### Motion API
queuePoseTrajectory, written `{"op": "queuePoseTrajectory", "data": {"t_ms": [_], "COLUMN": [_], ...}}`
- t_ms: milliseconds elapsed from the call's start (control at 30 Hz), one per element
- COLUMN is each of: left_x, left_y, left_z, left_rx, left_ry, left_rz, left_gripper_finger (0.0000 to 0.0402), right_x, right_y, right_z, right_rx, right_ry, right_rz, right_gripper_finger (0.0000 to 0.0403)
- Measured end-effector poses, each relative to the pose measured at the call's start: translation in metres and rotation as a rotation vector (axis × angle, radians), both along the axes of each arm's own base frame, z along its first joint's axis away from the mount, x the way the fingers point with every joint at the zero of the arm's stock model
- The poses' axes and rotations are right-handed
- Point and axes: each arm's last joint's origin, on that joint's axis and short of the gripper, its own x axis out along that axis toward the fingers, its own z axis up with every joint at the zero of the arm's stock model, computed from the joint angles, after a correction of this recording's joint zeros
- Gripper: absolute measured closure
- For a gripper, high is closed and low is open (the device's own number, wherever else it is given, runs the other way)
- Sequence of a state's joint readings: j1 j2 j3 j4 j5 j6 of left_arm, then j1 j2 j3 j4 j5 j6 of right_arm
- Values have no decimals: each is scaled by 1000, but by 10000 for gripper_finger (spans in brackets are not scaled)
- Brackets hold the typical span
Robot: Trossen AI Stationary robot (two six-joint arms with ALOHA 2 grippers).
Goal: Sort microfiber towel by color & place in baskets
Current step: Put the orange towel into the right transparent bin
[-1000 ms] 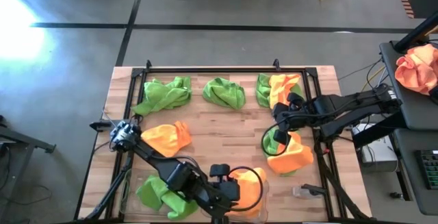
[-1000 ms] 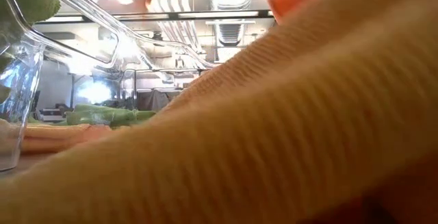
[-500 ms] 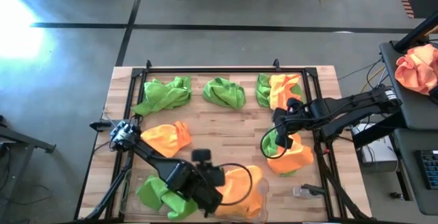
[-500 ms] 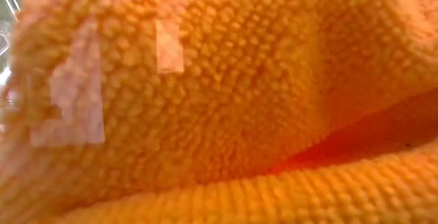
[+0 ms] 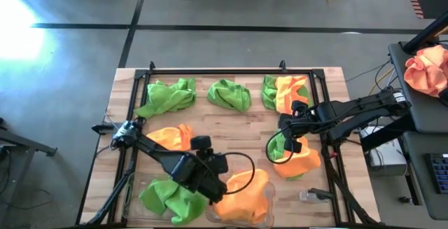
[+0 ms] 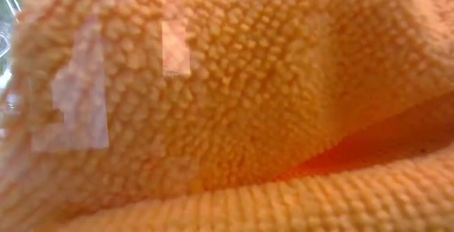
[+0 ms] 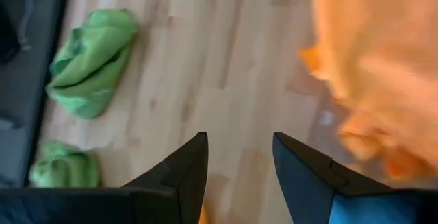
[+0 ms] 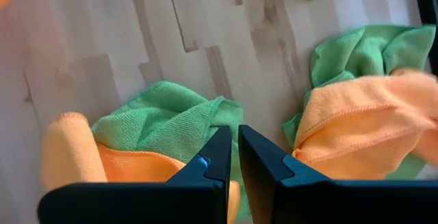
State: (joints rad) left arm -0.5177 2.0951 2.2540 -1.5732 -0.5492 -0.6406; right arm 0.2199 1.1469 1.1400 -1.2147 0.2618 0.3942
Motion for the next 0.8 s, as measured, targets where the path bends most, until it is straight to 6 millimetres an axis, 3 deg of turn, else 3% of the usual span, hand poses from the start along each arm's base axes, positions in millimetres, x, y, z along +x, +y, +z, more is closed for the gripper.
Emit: {"op": "queuePoseTrajectory", "data": {"t_ms": [233,467,567,800], "left_x": [20,41,41,22], "left_y": [45,82,98,129], "left_z": [-28,-50,-61,-76], "left_rx": [91,114,130,128], "left_ry": [96,138,186,231], "left_rz": [98,52,42,46], "left_gripper_finger": [253,253,253,253], "right_x": [0,3,3,5], "right_y": [0,1,1,1], "right_z": [0,1,1,1], "right_rx": [-21,-29,-31,-27], "right_ry": [12,-7,-7,-29], "right_rz": [64,101,109,105], "right_gripper_finger": [381,381,381,381]}}
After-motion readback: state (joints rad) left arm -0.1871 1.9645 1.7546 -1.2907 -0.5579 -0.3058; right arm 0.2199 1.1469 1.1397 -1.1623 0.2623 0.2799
